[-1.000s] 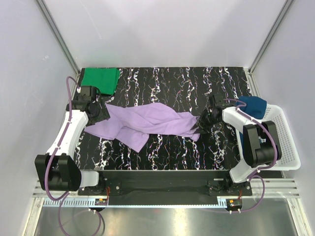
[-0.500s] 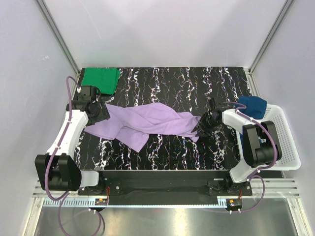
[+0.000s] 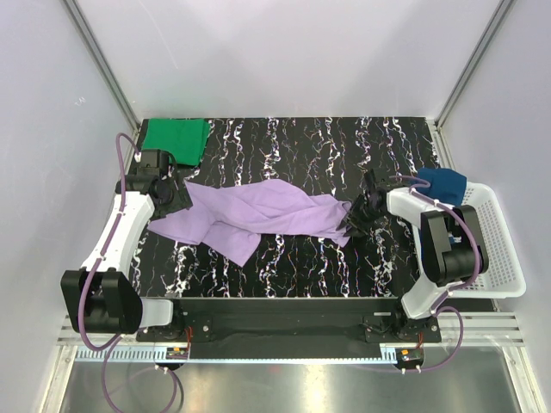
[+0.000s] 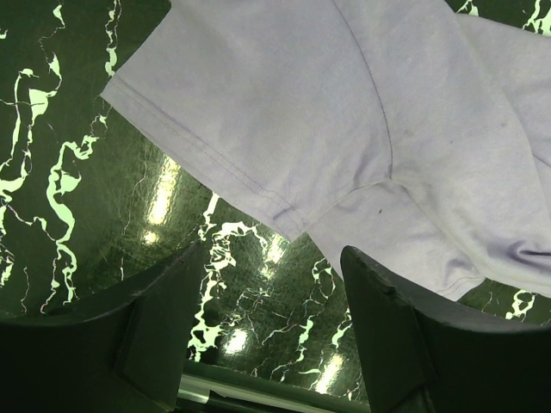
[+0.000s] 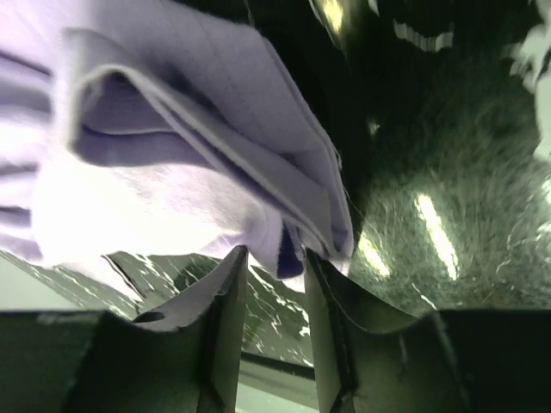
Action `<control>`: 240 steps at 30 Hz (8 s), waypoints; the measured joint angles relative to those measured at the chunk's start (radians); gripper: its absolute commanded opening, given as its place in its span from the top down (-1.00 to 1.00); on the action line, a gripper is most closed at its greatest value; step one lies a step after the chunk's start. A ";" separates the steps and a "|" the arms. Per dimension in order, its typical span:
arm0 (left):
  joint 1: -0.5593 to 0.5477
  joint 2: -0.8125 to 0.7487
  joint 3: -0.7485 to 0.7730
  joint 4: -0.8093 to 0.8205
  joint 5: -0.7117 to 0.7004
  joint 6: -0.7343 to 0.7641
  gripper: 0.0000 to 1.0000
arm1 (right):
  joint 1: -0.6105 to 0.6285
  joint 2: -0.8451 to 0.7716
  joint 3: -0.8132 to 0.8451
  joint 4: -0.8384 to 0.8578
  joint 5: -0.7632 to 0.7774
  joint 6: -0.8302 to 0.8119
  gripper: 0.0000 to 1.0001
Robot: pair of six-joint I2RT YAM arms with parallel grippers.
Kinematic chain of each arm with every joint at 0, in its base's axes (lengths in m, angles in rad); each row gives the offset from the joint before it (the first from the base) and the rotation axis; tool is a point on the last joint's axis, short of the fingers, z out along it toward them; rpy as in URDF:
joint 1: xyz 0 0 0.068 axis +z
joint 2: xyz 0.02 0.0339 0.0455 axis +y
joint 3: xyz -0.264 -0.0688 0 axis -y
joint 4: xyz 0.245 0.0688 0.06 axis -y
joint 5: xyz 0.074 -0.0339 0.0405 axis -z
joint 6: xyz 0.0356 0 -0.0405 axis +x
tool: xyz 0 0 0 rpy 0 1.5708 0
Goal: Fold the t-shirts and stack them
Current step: Flatten the tshirt out, then fold the tshirt
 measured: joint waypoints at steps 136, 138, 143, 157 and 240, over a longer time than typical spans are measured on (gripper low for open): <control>0.318 -0.003 0.368 0.220 0.061 -0.251 1.00 | -0.027 0.014 0.683 -0.363 -0.013 -0.274 1.00; 0.317 0.004 0.462 0.213 0.086 -0.272 1.00 | -0.027 0.014 0.783 -0.380 0.036 -0.284 1.00; 0.317 0.003 0.697 0.235 0.150 -0.325 1.00 | -0.037 0.011 0.962 -0.390 0.122 -0.303 1.00; 0.317 -0.037 1.131 0.566 0.300 -0.410 1.00 | -0.040 -0.152 1.296 -0.210 0.212 -0.475 1.00; 0.163 0.362 0.183 0.981 0.309 -0.117 1.00 | -0.040 -0.088 0.188 0.599 0.215 -0.389 1.00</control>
